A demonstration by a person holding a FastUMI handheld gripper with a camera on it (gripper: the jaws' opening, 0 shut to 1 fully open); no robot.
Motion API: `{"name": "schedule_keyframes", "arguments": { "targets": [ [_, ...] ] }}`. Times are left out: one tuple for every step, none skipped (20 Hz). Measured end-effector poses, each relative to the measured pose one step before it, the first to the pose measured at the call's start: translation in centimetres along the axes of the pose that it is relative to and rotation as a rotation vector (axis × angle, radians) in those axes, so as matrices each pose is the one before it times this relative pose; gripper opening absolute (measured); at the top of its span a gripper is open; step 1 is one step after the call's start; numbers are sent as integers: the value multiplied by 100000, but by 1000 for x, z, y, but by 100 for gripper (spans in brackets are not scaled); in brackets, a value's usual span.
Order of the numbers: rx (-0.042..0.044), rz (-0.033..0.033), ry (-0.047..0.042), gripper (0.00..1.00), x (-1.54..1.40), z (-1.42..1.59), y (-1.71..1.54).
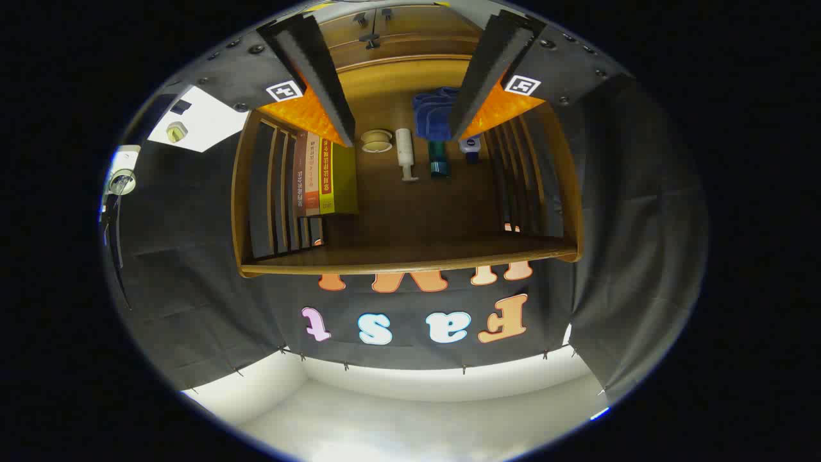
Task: Pull open the drawer, take out the items inside it, and place them on the countertop above the cabinet.
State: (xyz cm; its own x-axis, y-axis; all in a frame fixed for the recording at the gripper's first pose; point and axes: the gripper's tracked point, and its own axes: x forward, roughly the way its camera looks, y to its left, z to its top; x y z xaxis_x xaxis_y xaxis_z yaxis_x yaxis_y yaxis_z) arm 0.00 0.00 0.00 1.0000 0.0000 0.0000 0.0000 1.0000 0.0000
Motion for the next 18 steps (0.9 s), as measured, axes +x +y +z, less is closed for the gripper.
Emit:
{"name": "schedule_keyframes", "arguments": {
  "targets": [
    [-511, -158, 369, 98, -26, -70, 16],
    [-348, 58, 384, 98, -46, -111, -80],
    [-30, 90, 104, 98, -54, 60, 41],
    [84, -295, -109, 98, -115, 40, -35],
    [145, -588, -12, 98, 55, 89, -358],
    [118, -743, -224, 98, -89, 43, -261],
    [93, -699, -135, 98, -71, 46, -304],
    [-23, -479, -32, 98, -15, 4, -162],
    [14, -195, 55, 98, 86, 32, -48],
    [25, -121, 94, 98, -85, -53, 30],
    [-90, -96, 167, 98, -54, -109, 55],
    [-114, 90, 198, 98, -113, -160, 103],
    [-95, 182, 220, 98, 41, -14, 137],
    [-117, 210, 171, 98, 18, -126, 57],
    [-58, 127, 128, 98, 73, -67, 50],
    [23, 69, -68, 98, 37, -34, 31],
    [71, 10, -113, 98, 78, 14, 30],
    [103, -57, -148, 98, -6, -29, -5]
  ]
}}
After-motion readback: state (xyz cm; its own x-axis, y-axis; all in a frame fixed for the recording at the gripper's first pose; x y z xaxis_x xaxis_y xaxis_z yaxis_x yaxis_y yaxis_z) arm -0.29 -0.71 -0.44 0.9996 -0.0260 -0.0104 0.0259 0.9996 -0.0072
